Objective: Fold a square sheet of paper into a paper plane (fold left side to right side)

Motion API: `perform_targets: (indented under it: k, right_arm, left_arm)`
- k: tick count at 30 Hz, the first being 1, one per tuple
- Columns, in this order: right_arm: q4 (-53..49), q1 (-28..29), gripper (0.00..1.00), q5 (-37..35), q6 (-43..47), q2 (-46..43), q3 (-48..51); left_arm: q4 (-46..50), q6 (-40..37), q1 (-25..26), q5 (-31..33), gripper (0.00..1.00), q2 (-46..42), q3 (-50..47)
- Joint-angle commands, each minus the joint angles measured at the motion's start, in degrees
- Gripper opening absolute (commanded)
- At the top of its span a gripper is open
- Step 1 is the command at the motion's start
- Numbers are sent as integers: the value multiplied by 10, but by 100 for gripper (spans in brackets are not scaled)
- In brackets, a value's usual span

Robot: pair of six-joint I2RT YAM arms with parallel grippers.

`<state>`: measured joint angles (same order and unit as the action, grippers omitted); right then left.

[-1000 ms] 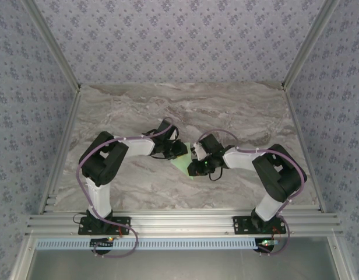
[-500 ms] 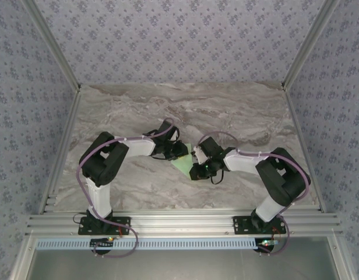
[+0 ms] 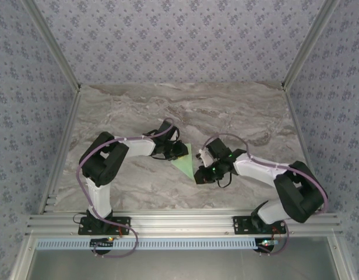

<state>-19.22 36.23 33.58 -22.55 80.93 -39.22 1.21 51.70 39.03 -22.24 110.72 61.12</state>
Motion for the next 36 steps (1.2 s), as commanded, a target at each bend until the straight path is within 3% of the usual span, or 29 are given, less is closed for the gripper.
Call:
perform_targets:
  k: [1,12,20,27,36]
  right_arm:
    - [61,-16,13,37,-32,0,-7]
    - [162,-26,11,18,-58,151,-51]
    - [73,-25,9,-54,-23,182,-50]
    - [46,-24,0,-77,-7,205,-35]
    - [45,-23,0,-84,-5,204,-28]
  left_arm:
    - [71,-5,3,44,20,23,-21]
    - [74,-5,4,43,20,21,-18]
    - [72,-9,5,44,20,-7,-14]
    - [67,-43,19,42,21,-65,-14]
    - [-16,-8,35,-9,13,-81,-68]
